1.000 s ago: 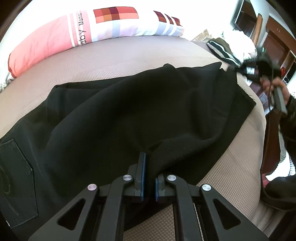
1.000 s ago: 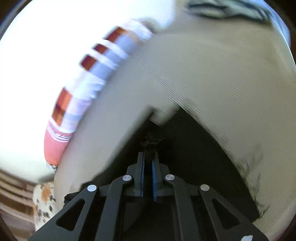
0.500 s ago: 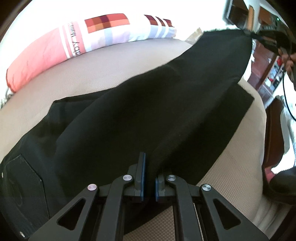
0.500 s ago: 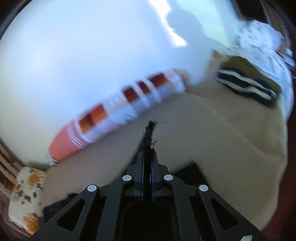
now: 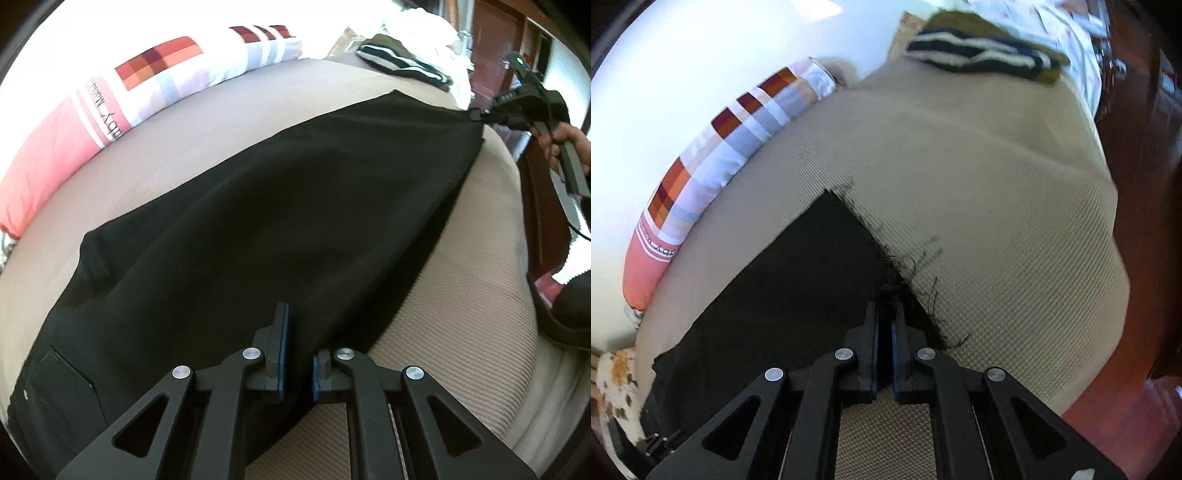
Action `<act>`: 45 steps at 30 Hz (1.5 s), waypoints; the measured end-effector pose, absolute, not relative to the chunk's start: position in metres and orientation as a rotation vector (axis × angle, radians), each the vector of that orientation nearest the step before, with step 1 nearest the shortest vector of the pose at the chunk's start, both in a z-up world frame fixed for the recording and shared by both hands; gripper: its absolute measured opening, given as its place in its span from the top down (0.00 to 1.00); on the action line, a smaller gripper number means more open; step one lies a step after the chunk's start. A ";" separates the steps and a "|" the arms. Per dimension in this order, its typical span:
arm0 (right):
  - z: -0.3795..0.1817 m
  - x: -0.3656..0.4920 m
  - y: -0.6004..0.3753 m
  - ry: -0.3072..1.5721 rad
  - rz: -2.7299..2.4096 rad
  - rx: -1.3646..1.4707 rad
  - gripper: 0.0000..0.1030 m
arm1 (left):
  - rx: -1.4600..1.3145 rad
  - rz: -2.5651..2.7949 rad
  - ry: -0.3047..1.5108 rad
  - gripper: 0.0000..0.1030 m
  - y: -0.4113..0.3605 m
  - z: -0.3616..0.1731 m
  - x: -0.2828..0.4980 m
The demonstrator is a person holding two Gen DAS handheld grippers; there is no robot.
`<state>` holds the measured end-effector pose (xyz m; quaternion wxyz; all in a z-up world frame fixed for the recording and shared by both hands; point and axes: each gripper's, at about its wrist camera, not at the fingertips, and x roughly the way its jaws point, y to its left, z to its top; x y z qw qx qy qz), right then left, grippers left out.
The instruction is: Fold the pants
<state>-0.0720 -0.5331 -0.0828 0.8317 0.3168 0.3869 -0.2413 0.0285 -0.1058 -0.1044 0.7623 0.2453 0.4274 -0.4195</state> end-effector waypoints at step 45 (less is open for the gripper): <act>-0.039 0.167 -0.260 1.029 0.323 0.159 0.68 | -0.058 -0.326 0.894 0.42 0.091 -0.081 0.118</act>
